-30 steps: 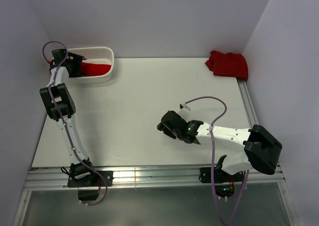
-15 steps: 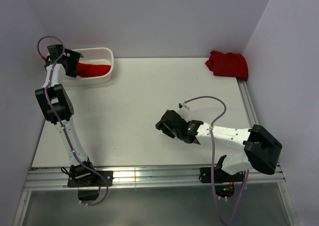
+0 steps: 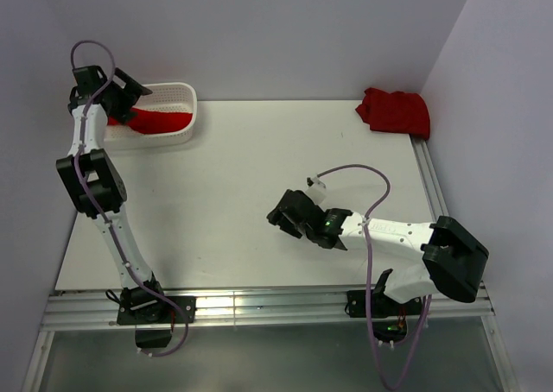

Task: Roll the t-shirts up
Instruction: Place the rolled tshirt into the container

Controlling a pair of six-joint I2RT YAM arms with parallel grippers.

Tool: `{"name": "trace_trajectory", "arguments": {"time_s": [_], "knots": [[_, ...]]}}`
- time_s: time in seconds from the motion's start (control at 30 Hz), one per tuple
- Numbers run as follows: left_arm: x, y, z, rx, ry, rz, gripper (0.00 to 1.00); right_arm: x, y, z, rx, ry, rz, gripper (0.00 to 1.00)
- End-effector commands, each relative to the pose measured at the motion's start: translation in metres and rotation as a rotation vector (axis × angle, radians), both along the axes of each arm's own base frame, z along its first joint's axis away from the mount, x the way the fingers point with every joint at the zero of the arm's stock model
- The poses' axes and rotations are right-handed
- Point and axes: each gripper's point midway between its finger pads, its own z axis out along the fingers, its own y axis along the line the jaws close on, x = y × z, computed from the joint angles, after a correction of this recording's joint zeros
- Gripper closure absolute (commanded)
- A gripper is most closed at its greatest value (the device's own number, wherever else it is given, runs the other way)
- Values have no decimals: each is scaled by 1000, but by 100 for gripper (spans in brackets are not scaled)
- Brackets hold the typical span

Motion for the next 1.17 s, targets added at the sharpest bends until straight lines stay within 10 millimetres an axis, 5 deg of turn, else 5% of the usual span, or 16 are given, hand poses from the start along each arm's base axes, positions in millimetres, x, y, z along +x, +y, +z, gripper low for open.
{"name": "trace_trajectory", "arguments": {"time_s": [0.0, 0.2, 0.23, 0.3, 0.37, 0.4, 0.43, 0.47, 0.53, 0.67, 0.8, 1.13], "knots": [[-27, -25, 78, 151, -177, -265, 1, 15, 9, 29, 45, -75, -2, 39], [-99, -66, 73, 260, -158, -639, 1, 25, -3, 45, 57, -134, -22, 38], [-114, -70, 84, 339, -195, -700, 1, 29, -8, 46, 51, -140, -35, 38], [-147, -86, 62, 353, -161, -814, 1, 32, -16, 56, 35, -164, -46, 38], [-174, -96, 73, 453, -224, -888, 1, 36, -26, 68, 33, -197, -66, 37], [-193, -106, 51, 432, -193, -927, 1, 38, -31, 72, 29, -213, -81, 36], [-209, -112, 65, 496, -255, -965, 1, 37, -35, 74, 26, -221, -86, 35], [-226, -120, 47, 471, -232, -1000, 1, 37, -41, 82, 37, -241, -97, 34], [-249, -132, 53, 500, -285, -1055, 1, 37, -52, 88, 31, -263, -124, 33], [-298, -163, 30, 431, -300, -1184, 1, 32, -77, 105, 32, -310, -177, 30], [-316, -173, 13, 461, -285, -1210, 1, 26, -94, 109, 22, -328, -205, 28], [-331, -185, 7, 462, -294, -1231, 1, 23, -105, 113, 7, -342, -206, 21]]}}
